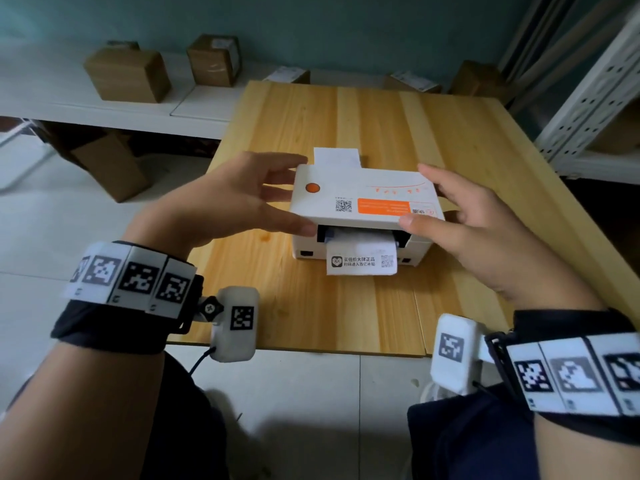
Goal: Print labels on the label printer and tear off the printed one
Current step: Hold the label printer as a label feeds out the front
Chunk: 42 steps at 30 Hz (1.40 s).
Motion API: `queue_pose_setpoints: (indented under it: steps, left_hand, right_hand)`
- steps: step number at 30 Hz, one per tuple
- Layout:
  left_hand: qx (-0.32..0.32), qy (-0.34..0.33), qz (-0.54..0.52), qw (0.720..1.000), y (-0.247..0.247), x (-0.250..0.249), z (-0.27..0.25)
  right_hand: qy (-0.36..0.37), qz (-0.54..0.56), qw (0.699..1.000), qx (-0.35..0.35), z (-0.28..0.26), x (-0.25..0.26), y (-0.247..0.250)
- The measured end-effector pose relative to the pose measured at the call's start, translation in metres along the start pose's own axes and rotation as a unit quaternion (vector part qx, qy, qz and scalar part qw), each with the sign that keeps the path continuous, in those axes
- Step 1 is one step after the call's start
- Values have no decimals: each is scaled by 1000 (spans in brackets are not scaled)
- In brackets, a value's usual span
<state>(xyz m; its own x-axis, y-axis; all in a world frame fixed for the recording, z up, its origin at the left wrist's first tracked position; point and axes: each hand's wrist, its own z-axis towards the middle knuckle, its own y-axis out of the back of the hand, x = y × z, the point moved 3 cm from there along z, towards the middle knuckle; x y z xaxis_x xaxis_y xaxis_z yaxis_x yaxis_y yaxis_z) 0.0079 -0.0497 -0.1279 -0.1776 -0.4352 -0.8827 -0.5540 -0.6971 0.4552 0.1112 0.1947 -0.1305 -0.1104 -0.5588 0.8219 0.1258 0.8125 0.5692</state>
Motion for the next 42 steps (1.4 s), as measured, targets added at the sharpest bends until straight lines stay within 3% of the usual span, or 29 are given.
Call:
queue_pose_setpoints:
  steps: [6, 11, 23, 31, 35, 37, 39, 42]
  left_hand:
    - [15, -15, -7, 1000, -1, -3, -3]
    - [14, -15, 0, 1000, 2, -6, -1]
    - [14, 20, -1, 1000, 5, -2, 3]
    - [10, 17, -17, 1000, 3, -2, 0]
    - [56, -9, -37, 998, 6, 1, -2]
    - [79, -15, -97, 992, 9, 2, -5]
    - [65, -10, -145, 987, 12, 4, -6]
    - [16, -33, -91, 995, 11, 6, -4]
  right_hand:
    - [-8, -153, 984, 89, 16, 18, 22]
    - [-34, -222, 967, 116, 34, 31, 26]
    - [-52, -187, 974, 119, 33, 18, 26]
    - [-9, -128, 988, 87, 20, 8, 22]
    - [4, -59, 996, 67, 16, 0, 22]
    - [0, -25, 996, 85, 14, -3, 25]
    - [-5, 12, 993, 116, 13, -4, 29]
    - [1, 25, 992, 124, 14, -5, 33]
